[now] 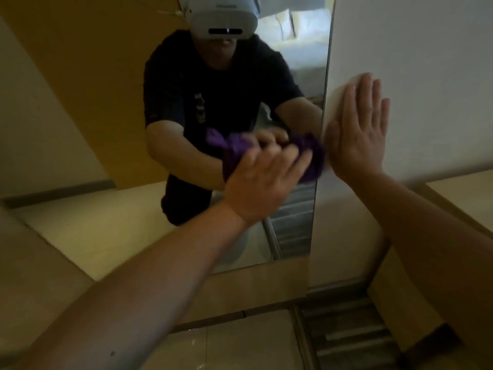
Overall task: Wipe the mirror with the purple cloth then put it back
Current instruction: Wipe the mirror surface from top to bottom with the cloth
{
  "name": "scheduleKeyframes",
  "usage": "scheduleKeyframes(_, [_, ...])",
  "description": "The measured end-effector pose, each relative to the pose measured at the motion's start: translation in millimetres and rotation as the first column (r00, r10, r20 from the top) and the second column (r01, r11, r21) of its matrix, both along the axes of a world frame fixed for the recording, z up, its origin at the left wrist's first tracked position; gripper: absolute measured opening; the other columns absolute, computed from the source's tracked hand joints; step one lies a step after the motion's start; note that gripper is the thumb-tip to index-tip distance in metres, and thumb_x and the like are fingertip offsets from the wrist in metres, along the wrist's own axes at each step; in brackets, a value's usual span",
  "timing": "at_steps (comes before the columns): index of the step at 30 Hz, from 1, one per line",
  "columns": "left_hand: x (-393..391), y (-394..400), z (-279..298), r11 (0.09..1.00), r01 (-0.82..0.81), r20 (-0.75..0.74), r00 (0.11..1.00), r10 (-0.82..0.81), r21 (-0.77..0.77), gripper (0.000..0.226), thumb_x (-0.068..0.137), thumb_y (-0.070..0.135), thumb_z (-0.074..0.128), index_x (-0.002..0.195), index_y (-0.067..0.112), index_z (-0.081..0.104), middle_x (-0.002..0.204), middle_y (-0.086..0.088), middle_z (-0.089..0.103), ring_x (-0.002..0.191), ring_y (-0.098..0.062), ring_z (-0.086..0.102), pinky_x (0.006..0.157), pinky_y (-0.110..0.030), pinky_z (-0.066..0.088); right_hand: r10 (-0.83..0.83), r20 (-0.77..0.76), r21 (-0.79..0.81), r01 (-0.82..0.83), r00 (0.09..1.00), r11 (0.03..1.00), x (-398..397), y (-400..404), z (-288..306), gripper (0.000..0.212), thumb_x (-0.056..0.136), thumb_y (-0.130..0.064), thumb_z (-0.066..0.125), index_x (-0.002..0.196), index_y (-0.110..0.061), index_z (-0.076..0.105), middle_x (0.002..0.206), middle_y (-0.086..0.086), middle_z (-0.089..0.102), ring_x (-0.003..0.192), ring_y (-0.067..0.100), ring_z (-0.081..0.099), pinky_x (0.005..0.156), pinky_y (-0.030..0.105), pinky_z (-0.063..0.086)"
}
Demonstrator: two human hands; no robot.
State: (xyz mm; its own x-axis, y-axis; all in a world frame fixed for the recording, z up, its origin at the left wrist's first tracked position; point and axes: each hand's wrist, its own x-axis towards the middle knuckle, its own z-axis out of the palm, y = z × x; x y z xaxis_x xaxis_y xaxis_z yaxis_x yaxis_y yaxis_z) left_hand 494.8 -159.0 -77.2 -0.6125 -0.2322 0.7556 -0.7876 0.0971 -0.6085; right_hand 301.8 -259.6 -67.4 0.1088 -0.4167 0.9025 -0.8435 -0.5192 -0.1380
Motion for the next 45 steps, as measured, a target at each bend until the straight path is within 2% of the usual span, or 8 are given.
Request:
scheduleKeyframes(6, [10, 28, -188, 0.936, 0.006, 0.058, 0.998, -0.028, 0.351, 0.038, 0.101, 0.015, 0.040, 0.133, 0.020, 0.059, 0.123, -0.001, 0.050, 0.103, -0.022, 0.051, 0.085, -0.036, 0.036, -0.028, 0.038, -0.161, 0.034, 0.999, 0.986, 4, -17, -5, 0.056, 0.104, -0.028, 0.029, 0.149, 0.003, 0.026, 0.153, 0.034, 0.025, 0.143, 0.049, 0.019, 0.119, 0.052, 0.005])
scheduleKeyframes(12, [8, 40, -234, 0.851, 0.023, -0.015, 1.000, -0.018, 0.525, 0.044, 0.092, 0.014, 0.046, 0.134, 0.017, 0.057, 0.124, -0.005, 0.047, 0.102, -0.026, 0.054, 0.087, -0.038, 0.035, -0.022, 0.027, -0.190, 0.027, 0.999, 0.981, 2, -23, -7, 0.056, 0.103, -0.029, 0.030, 0.149, 0.002, 0.025, 0.153, 0.034, 0.026, 0.142, 0.048, 0.020, 0.119, 0.051, 0.005])
scheduleKeyframes(16, [-6, 37, -161, 0.897, 0.129, -0.197, 0.979, -0.047, 0.424, 0.037, 0.097, 0.011, 0.046, 0.133, 0.016, 0.056, 0.121, -0.008, 0.047, 0.092, -0.029, 0.062, 0.080, -0.041, 0.037, -0.002, 0.010, -0.118, 0.003, 1.000, 0.993, 0, -13, -2, 0.057, 0.104, -0.031, 0.029, 0.152, -0.001, 0.021, 0.156, 0.031, 0.022, 0.145, 0.045, 0.016, 0.120, 0.050, 0.003])
scheduleKeyframes(22, [-30, -4, 72, 0.988, 0.096, -0.294, 0.947, -0.128, -0.121, 0.030, 0.102, 0.014, 0.050, 0.126, 0.018, 0.068, 0.113, -0.010, 0.063, 0.103, -0.030, 0.053, 0.084, -0.045, 0.043, 0.009, -0.040, 0.040, -0.007, 0.999, 0.999, -6, -1, 2, 0.059, 0.106, -0.033, 0.030, 0.156, -0.008, 0.011, 0.162, 0.022, 0.010, 0.150, 0.038, 0.006, 0.122, 0.048, 0.000])
scheduleKeyframes(25, [-32, -15, 137, 0.981, 0.007, -0.293, 0.954, -0.065, -0.195, 0.030, 0.096, 0.015, 0.060, 0.124, 0.019, 0.069, 0.110, -0.008, 0.068, 0.098, -0.028, 0.062, 0.081, -0.042, 0.045, 0.014, -0.054, 0.086, -0.010, 0.998, 0.996, -8, 5, 5, 0.059, 0.106, -0.033, 0.029, 0.156, -0.010, 0.008, 0.163, 0.019, 0.006, 0.151, 0.035, 0.001, 0.122, 0.045, -0.003])
scheduleKeyframes(27, [-35, -17, 138, 0.986, -0.027, -0.268, 0.963, -0.018, -0.165, 0.031, 0.098, 0.014, 0.055, 0.125, 0.021, 0.068, 0.110, -0.007, 0.069, 0.096, -0.028, 0.065, 0.082, -0.042, 0.045, 0.008, -0.058, 0.098, -0.002, 0.998, 0.995, -8, 5, 6, 0.059, 0.106, -0.034, 0.029, 0.156, -0.011, 0.006, 0.164, 0.018, 0.005, 0.151, 0.034, 0.000, 0.123, 0.045, -0.003])
scheduleKeyframes(34, [-29, -9, 34, 0.998, -0.058, -0.140, 0.989, 0.053, -0.028, 0.032, 0.104, 0.023, 0.049, 0.132, 0.024, 0.064, 0.116, -0.002, 0.068, 0.098, -0.025, 0.063, 0.085, -0.041, 0.043, 0.019, -0.119, 0.018, -0.017, 0.993, 1.000, -16, 0, -1, 0.062, 0.106, -0.031, 0.042, 0.155, -0.005, 0.014, 0.161, 0.024, 0.011, 0.150, 0.039, 0.007, 0.123, 0.047, 0.003])
scheduleKeyframes(45, [-15, 15, -196, 0.915, 0.074, 0.135, 0.981, -0.137, 0.397, 0.035, 0.093, 0.010, 0.048, 0.127, 0.011, 0.055, 0.120, -0.005, 0.048, 0.098, -0.023, 0.052, 0.085, -0.036, 0.038, -0.008, -0.103, 0.003, 0.008, 0.995, 1.000, -16, -4, -2, 0.058, 0.107, -0.033, 0.032, 0.156, -0.008, 0.010, 0.162, 0.021, 0.010, 0.150, 0.037, 0.005, 0.123, 0.043, 0.000])
